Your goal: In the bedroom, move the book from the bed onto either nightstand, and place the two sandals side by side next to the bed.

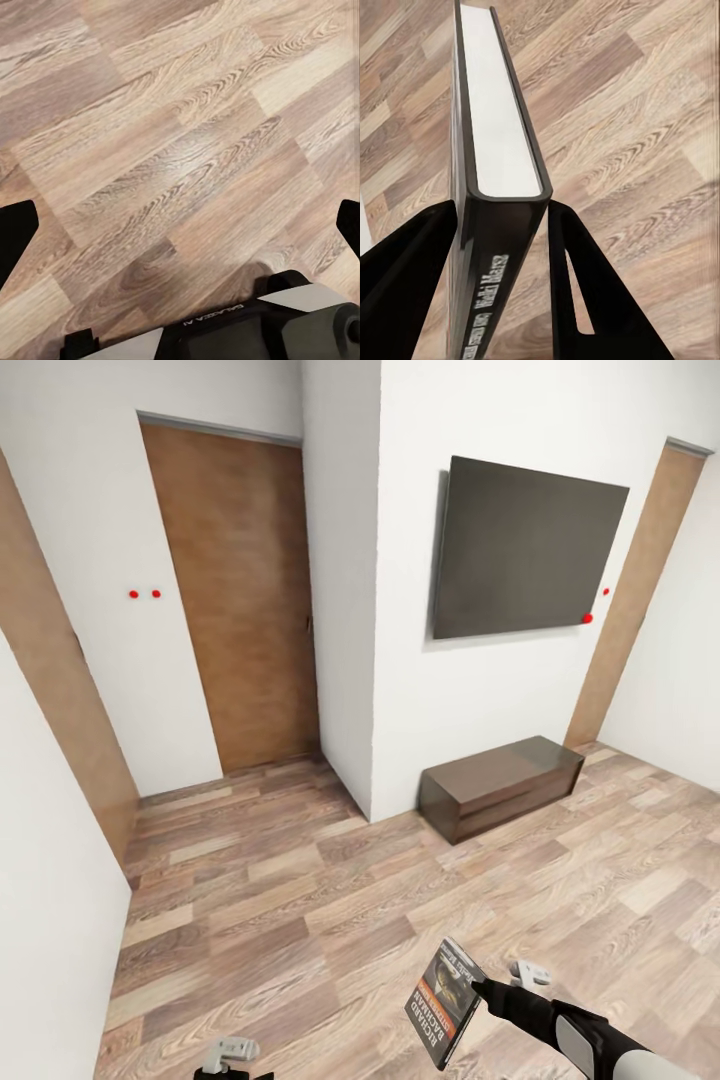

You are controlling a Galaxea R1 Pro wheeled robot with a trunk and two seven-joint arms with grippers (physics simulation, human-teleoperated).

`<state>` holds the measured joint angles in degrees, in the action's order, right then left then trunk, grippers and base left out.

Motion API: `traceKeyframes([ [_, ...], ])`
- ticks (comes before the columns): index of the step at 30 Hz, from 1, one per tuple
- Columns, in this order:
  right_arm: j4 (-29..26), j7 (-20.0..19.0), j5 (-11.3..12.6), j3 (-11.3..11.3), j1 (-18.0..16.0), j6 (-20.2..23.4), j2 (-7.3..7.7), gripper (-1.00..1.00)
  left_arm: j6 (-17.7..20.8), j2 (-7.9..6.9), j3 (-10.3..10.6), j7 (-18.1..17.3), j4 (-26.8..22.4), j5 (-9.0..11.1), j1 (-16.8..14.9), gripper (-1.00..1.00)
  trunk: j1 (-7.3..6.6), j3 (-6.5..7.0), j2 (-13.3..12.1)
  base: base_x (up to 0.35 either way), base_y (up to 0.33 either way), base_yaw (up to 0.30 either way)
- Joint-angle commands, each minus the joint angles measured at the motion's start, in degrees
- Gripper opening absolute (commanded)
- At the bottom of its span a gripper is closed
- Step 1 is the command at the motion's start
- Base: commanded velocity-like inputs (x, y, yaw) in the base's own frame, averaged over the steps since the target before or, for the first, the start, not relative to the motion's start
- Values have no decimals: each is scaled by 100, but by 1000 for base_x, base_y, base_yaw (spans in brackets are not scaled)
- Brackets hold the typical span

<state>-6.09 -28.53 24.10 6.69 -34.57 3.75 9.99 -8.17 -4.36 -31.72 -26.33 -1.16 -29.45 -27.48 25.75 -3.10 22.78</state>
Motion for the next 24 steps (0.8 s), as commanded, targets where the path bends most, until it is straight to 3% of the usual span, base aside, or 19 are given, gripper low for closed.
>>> traceKeyframes([
  [1, -7, -12, 68, 25, -6, 37, 3, -100, -26, -3, -45, -13, 1, -60, -3, 100, 4, -13, 13, 8, 0, -284],
  [19, -7, -10, 68, 24, -6, 32, 82, -100, -26, -4, -45, -18, 1, -60, -3, 100, 4, -13, 13, 1, 0, -284],
  [24, -7, -7, 68, 25, -6, 30, 82, -100, -26, -4, -45, -15, 1, -60, -3, 100, 4, -13, 13, 197, 0, -284],
])
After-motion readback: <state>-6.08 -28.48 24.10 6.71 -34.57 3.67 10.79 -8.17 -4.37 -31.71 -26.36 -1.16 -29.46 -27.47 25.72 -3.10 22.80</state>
